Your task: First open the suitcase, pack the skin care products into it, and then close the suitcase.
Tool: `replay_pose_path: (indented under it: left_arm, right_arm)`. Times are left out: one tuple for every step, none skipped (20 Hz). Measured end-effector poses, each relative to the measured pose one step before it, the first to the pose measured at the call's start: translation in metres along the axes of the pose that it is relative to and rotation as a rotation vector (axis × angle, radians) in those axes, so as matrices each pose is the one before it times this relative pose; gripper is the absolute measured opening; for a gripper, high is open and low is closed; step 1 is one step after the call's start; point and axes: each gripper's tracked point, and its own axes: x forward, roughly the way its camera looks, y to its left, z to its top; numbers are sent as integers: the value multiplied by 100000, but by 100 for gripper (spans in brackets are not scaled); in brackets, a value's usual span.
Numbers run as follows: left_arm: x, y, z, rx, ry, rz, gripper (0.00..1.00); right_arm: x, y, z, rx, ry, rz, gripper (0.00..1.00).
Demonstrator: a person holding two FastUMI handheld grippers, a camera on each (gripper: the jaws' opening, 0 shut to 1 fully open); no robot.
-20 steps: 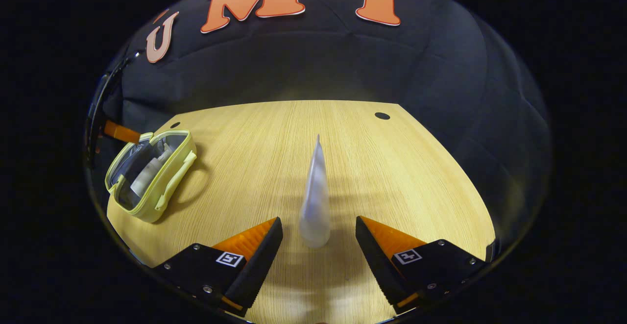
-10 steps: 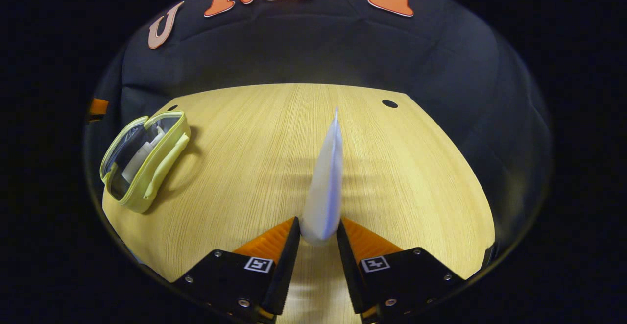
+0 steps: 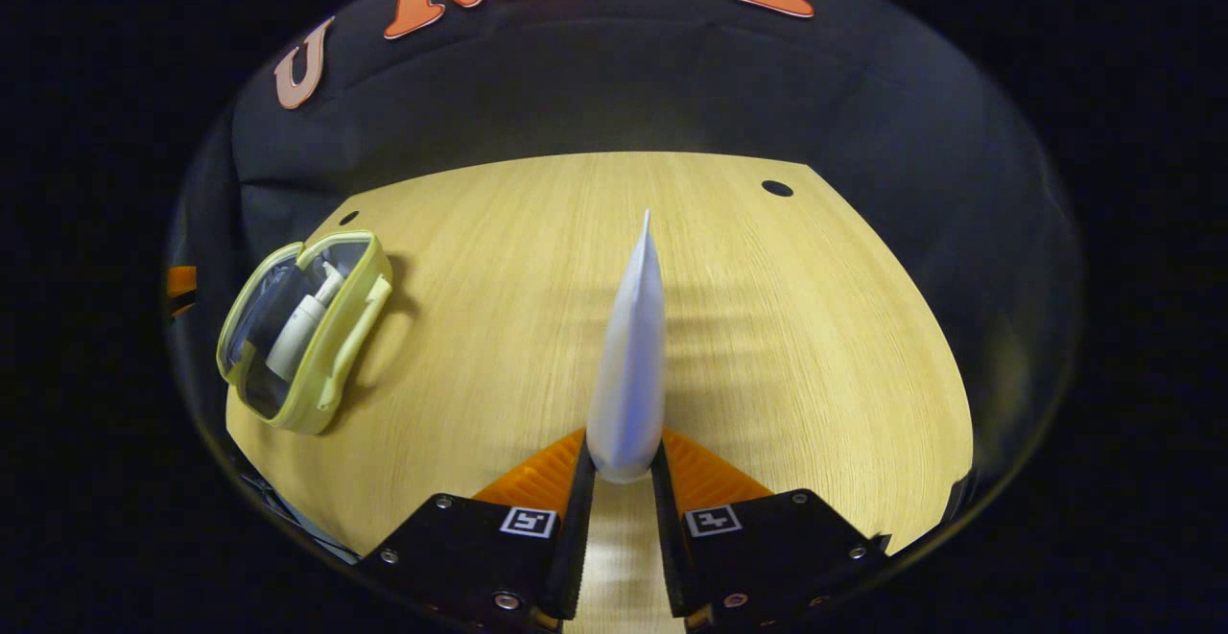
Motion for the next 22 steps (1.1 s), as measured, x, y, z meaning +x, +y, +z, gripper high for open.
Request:
replay_pose_path:
  left_arm:
    - [-253, 383, 150, -183, -986, 36, 99]
    - [11, 485, 191, -172, -647, -66, 99]
    - [-185, 438, 260, -70, -468, -352, 99]
    - [-195, 517, 216, 349, -452, -185, 99]
    - [-189, 755, 323, 1026, -531, -68, 99]
    - [-240, 923, 385, 1713, -609, 663, 99]
    - [-76, 1156, 319, 2450, -1075, 992, 100]
    - [-318, 1057, 563, 2754, -1542, 1079, 99]
    - [-242, 969, 506, 2688, -1105, 957, 99]
    - [-411, 905, 315, 2440, -1103, 1049, 99]
    - [-534, 1045, 428, 2100, -1290, 1196, 98]
    - [-315, 1013, 419, 1729, -1259, 1267, 99]
    - [-250, 961, 146, 1387, -969, 986, 99]
    - [-354, 932, 171, 1143, -891, 582, 99]
    - [-431, 835, -14, 918, -400, 406, 99]
    - [-353, 916, -194, 739, 161, 316, 99]
    - [-171, 885, -297, 369, -87, 718, 99]
    - [-233, 799, -455, 182, 253, 684, 99]
    - [-211, 973, -624, 57, 549, 844, 99]
    - [-254, 972, -674, 86, 972, 926, 99]
    - [-204, 851, -676, -88, 1083, 974, 98]
    - [-71, 904, -564, -546, 1148, 1004, 99]
  right_arm:
    - [-559, 1008, 567, 358, 1672, 2882, 35]
    - [-551, 1183, 566, 615, 2400, 3198, 35]
    - [-488, 1251, 697, 688, 2005, 3146, 35]
    - [-481, 1444, 858, 415, 1689, 2883, 35]
    - [-409, 1638, 801, -95, 1663, 3007, 35]
    - [-338, 1951, 808, -482, 1762, 3510, 35]
    - [-144, 1807, 500, -823, 1636, 3196, 35]
    - [156, 2043, 442, -622, 2723, 3408, 35]
    - [369, 2128, 189, 372, 3110, 3268, 35]
    - [623, 2596, 41, 1287, 3975, 4468, 35]
    - [730, 2420, -4, 1605, 4014, 4218, 35]
    - [793, 2294, -252, 1411, 4237, 3261, 35]
    - [811, 1720, -212, 275, 3483, 2793, 35]
    - [1222, 1750, -217, -831, 3685, 2210, 34]
    - [1129, 1393, -275, -485, 3452, 938, 35]
    - [1335, 1141, -229, -538, 4135, 519, 35]
    - [1062, 924, -160, -374, 3525, -283, 35]
    - [1176, 587, -88, -59, 3461, -880, 34]
    - [1032, 454, 47, 201, 2825, -939, 34]
    - [983, 92, 173, 1157, 2252, -1536, 35]
    - [970, 133, 273, 1601, 2011, -1210, 35]
    - [809, 28, 191, 1604, 1695, -950, 35]
